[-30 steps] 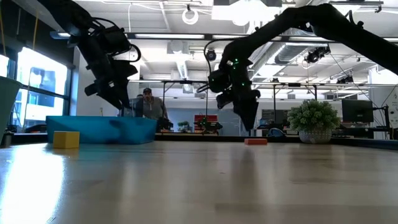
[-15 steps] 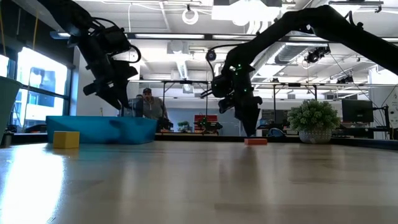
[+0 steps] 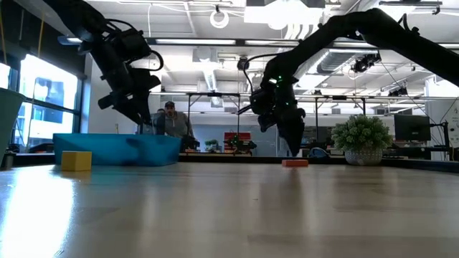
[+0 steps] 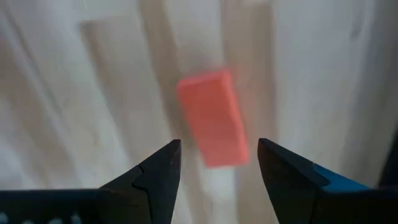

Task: Sort & place blocks by color
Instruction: Put the orange block into the green bin

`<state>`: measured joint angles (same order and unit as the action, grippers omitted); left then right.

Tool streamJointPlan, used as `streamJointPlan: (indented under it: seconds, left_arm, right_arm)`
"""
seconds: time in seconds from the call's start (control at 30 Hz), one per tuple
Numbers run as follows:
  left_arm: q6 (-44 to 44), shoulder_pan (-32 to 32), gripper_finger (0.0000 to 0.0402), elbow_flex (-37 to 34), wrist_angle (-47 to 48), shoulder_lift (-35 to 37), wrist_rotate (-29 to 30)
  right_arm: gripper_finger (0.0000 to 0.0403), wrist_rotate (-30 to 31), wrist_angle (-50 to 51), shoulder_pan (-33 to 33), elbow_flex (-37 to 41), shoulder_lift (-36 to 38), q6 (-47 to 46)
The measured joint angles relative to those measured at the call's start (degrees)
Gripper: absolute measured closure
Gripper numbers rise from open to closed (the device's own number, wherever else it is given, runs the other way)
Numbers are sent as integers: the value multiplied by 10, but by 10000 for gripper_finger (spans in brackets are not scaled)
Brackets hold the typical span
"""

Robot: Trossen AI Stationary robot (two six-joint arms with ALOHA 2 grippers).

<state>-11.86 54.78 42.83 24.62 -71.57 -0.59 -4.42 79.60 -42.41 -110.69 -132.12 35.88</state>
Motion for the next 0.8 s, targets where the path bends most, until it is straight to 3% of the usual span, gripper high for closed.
streamJointPlan:
  seconds: [0.37, 0.67, 0.8]
  left_arm:
    - [-2, 0, 247, 0, -26, 0, 0]
    - [-15, 0, 247, 0, -26, 0, 0]
    - [-16, 0, 247, 0, -26, 0, 0]
  right_arm:
    - [204, -20, 9, -12, 0, 66, -17]
    - [204, -56, 39, -26, 0, 70, -40]
    - [204, -61, 23, -30, 46, 104, -40]
